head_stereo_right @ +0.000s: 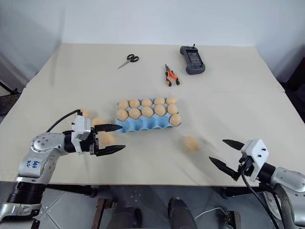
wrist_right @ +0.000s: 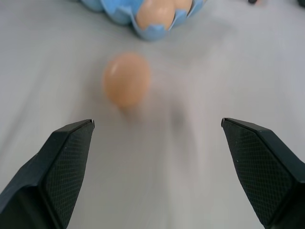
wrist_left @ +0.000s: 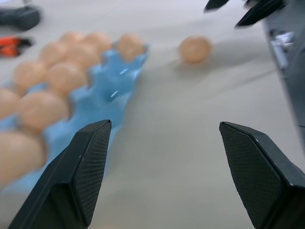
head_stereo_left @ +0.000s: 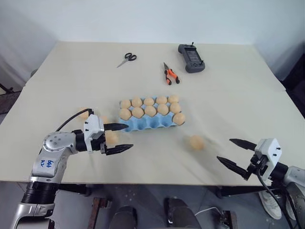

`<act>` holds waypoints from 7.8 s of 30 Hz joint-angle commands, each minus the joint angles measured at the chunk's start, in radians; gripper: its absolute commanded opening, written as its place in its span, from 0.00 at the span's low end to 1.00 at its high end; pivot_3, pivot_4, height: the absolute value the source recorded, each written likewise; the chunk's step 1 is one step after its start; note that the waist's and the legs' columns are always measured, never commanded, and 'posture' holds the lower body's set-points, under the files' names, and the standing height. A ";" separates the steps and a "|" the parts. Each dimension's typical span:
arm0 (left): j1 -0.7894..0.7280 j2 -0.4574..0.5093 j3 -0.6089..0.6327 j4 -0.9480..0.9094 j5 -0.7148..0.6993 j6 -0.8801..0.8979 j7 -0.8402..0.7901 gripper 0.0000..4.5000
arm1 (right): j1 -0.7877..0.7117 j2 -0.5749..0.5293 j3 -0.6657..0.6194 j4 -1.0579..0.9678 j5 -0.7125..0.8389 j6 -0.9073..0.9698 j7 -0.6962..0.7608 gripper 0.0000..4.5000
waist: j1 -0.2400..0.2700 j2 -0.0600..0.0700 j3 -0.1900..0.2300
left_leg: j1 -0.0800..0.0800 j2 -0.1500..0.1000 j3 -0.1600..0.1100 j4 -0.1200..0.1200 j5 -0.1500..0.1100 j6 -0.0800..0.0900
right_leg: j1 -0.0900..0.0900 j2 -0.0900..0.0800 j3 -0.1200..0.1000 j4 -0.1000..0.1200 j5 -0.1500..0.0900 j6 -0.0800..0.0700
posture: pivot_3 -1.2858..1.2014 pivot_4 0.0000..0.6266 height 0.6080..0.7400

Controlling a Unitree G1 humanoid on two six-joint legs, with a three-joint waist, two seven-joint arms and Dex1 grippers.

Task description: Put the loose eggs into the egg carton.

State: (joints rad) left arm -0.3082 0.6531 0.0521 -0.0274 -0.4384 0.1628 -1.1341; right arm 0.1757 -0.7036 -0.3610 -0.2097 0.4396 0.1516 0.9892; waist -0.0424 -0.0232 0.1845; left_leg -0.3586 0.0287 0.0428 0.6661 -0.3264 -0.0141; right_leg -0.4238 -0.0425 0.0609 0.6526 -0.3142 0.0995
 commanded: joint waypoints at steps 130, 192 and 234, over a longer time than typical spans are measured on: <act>-0.348 -0.336 -0.190 0.372 0.240 -0.121 0.279 0.52 | -0.305 0.058 0.245 -0.108 0.022 0.073 -0.026 1.00 | 0.038 -0.001 0.001 | -0.011 -0.009 -0.002 0.004 0.001 0.009 | -0.003 -0.018 -0.030 -0.010 0.010 0.005 | 0.52 0.24 1.00; -0.095 -0.127 0.107 0.246 0.136 0.030 0.487 1.00 | -0.324 0.094 0.271 -0.066 0.076 -0.069 0.083 1.00 | 0.014 -0.001 0.001 | -0.010 -0.014 -0.005 -0.002 0.004 0.017 | 0.005 -0.046 -0.063 -0.026 0.020 0.008 | 0.52 0.24 1.00; -0.371 -0.273 -0.081 0.360 0.142 -0.008 0.200 0.80 | -0.235 0.104 0.239 -0.166 0.072 -0.059 -0.053 1.00 | 0.040 -0.001 0.001 | -0.011 -0.017 -0.003 0.002 0.005 0.019 | 0.008 -0.052 -0.082 -0.030 0.023 0.012 | 0.52 0.24 1.00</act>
State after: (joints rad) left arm -0.6902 0.3547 -0.0730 0.3939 -0.2670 0.1599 -0.9165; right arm -0.0596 -0.6025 -0.0967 -0.3460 0.5050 0.1125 0.9436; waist -0.0021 -0.0243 0.1854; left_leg -0.3698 0.0116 0.0402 0.6676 -0.3219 0.0046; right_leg -0.4159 -0.0943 -0.0204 0.6228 -0.2915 0.1113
